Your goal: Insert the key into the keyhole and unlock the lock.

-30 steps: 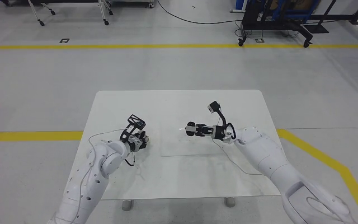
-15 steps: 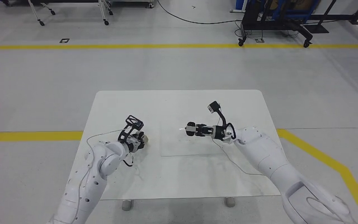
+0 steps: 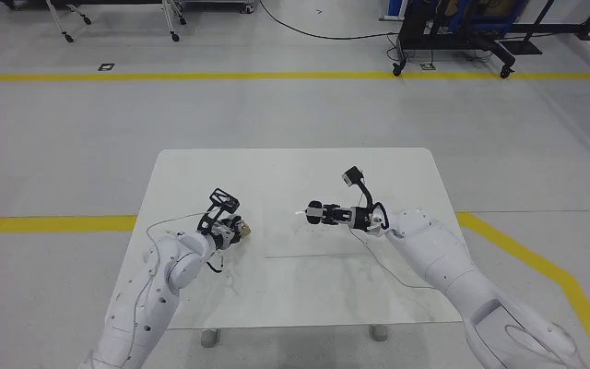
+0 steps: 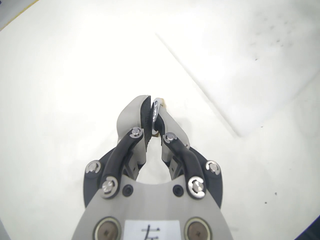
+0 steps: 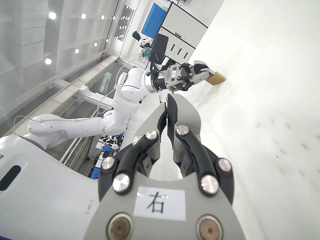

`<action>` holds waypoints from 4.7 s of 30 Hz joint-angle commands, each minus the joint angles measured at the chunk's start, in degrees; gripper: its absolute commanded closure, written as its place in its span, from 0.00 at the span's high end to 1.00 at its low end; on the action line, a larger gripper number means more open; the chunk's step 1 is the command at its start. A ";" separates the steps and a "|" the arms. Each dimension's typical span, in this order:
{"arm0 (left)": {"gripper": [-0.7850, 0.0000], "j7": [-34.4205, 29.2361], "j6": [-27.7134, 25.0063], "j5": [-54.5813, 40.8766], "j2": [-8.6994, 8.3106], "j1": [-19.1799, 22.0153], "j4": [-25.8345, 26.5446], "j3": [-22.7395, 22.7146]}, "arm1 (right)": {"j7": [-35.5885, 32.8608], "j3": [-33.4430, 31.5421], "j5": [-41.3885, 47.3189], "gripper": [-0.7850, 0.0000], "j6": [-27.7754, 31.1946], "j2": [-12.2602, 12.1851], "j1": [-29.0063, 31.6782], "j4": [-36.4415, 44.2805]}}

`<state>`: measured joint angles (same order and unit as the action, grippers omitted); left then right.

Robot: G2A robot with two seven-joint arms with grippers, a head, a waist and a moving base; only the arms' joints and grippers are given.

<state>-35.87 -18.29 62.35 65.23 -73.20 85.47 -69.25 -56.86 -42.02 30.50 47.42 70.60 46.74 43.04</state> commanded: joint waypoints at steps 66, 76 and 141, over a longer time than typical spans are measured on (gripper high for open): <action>0.00 -25.89 21.88 -95.28 5.06 19.90 -35.81 -0.75 | 13.02 0.63 -5.34 0.00 -6.00 2.84 -1.46 1.48; 0.00 -25.89 21.88 -95.28 5.06 19.90 -35.81 -0.75 | 13.02 0.63 -5.34 0.00 -6.00 2.84 -1.46 1.48; 0.00 3.77 -4.83 -87.27 8.35 11.77 -24.44 1.38 | 28.19 1.70 -6.43 0.00 -1.27 12.50 0.30 -3.68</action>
<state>-32.19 -23.12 -24.92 73.55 -61.41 61.02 -67.85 -28.86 -40.34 24.32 46.01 82.93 47.02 39.38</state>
